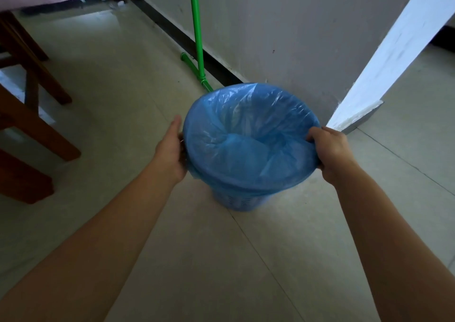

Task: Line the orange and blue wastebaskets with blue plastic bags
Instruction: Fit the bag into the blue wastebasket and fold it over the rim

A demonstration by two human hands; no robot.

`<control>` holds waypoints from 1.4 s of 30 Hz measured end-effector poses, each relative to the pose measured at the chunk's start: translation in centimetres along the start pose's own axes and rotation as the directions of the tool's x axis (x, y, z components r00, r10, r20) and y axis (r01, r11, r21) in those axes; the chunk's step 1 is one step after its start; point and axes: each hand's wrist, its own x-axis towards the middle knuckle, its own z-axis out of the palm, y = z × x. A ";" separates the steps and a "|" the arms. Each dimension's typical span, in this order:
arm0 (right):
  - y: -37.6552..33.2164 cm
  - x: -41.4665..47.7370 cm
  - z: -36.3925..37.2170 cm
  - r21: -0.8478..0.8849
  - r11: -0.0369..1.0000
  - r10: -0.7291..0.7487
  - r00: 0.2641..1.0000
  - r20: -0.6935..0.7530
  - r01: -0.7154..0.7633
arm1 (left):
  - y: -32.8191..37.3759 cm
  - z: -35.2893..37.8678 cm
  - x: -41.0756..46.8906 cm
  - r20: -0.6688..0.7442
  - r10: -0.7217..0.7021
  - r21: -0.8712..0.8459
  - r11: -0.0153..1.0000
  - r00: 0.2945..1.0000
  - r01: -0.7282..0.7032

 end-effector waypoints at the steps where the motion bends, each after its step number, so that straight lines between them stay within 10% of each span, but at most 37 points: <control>1: 0.0 0.2 -0.3 -0.032 0.999 -0.005 1.000 -0.002 0.005 | 0.3 0.1 0.0 0.011 0.026 0.046 0.999 1.000 -0.026; 16: -1.5 -1.0 0.1 -0.655 0.682 -0.410 0.912 0.025 0.325 | 0.5 -0.4 0.9 -0.009 0.014 0.105 0.994 1.000 -0.013; 22: -1.1 0.5 0.0 -0.667 0.614 -0.488 0.867 0.099 0.422 | 0.8 0.3 0.7 0.133 -0.075 0.023 0.997 0.988 0.073; 42: -3.6 4.8 0.8 -0.587 0.454 -0.478 0.739 0.475 0.671 | 4.0 3.7 -0.1 0.008 -0.221 0.525 0.831 0.975 0.184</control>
